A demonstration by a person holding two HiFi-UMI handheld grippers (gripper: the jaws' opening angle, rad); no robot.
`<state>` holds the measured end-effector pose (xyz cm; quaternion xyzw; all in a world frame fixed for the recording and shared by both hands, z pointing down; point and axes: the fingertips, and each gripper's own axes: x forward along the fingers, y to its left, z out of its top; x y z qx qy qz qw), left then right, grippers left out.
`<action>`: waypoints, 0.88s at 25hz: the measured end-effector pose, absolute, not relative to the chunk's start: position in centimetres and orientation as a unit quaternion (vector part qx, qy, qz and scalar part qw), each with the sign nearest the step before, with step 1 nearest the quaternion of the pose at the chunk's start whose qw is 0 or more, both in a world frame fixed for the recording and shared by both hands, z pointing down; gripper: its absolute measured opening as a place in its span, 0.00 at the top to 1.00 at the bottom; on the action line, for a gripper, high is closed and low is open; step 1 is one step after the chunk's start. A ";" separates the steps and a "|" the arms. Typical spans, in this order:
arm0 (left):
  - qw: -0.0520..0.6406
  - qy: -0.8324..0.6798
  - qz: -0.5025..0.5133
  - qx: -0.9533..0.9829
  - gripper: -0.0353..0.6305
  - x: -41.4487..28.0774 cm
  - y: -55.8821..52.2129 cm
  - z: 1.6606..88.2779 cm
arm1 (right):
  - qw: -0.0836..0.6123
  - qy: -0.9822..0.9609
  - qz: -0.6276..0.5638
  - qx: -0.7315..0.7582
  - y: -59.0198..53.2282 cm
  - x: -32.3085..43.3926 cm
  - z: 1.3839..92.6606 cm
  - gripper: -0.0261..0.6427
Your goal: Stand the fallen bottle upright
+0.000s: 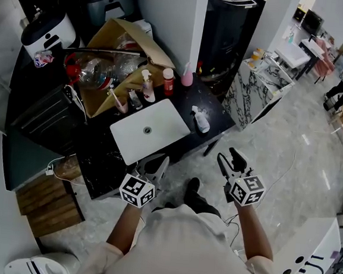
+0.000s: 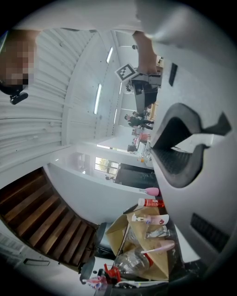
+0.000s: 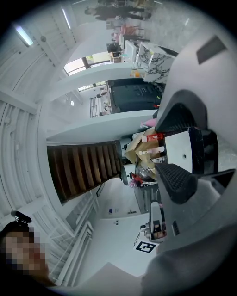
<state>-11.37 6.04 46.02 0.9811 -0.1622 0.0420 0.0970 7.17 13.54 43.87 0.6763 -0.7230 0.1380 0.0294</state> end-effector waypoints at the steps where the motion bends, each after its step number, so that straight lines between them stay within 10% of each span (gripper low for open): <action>1: 0.098 -0.163 0.043 0.981 0.94 -11.2 5.8 46.0 | 0.030 -0.723 0.140 0.676 13.2 7.5 44.0 0.64; 22: 0.124 -0.214 0.083 0.965 0.94 -1.8 -4.7 48.2 | 0.041 -0.747 0.201 0.632 0.1 17.4 48.6 0.64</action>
